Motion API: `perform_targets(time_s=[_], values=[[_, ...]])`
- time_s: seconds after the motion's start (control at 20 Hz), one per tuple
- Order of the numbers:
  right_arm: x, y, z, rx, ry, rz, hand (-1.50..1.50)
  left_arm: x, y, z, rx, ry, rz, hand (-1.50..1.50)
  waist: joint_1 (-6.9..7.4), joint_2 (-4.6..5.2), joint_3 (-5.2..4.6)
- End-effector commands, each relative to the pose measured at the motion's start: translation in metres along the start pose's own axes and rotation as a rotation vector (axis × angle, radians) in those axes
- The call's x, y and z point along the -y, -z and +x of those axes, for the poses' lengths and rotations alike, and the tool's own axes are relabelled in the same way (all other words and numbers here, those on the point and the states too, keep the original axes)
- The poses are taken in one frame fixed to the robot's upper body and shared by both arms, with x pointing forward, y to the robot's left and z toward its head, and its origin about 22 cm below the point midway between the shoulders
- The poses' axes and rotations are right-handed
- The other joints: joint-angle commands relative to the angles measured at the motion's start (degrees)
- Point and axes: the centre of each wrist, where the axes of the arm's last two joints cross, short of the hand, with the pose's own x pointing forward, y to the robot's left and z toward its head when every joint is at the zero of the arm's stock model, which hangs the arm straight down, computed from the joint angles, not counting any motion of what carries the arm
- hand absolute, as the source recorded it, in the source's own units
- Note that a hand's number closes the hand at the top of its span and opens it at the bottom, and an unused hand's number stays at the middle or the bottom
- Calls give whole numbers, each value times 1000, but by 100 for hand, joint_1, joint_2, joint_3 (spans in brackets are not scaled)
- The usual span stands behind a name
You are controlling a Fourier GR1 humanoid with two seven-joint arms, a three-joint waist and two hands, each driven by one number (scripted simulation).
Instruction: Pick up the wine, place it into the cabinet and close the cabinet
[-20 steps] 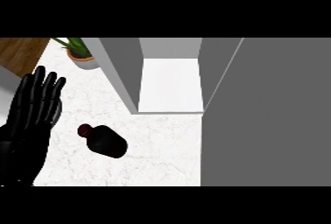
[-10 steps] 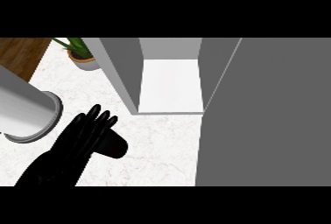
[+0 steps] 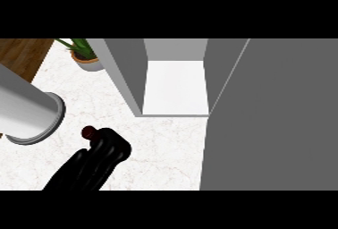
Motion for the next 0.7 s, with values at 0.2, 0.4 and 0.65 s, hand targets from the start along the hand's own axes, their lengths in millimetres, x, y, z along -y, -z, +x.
perform_targets(time_s=[0.2, 0.4, 0.65], values=[[7, 14, 27, 11, -6, -22, -150, 27, -7, 40, 54, 4, -33, -150, 34, 7, 0], [0, 1, 29, 19, -3, -11, -150, 51, -7, 41, 37, -26, -7, -150, 30, -20, 5], [1, -10, 34, -5, 17, -12, -150, 43, -14, 46, 49, 2, 48, -150, 5, -26, 5]])
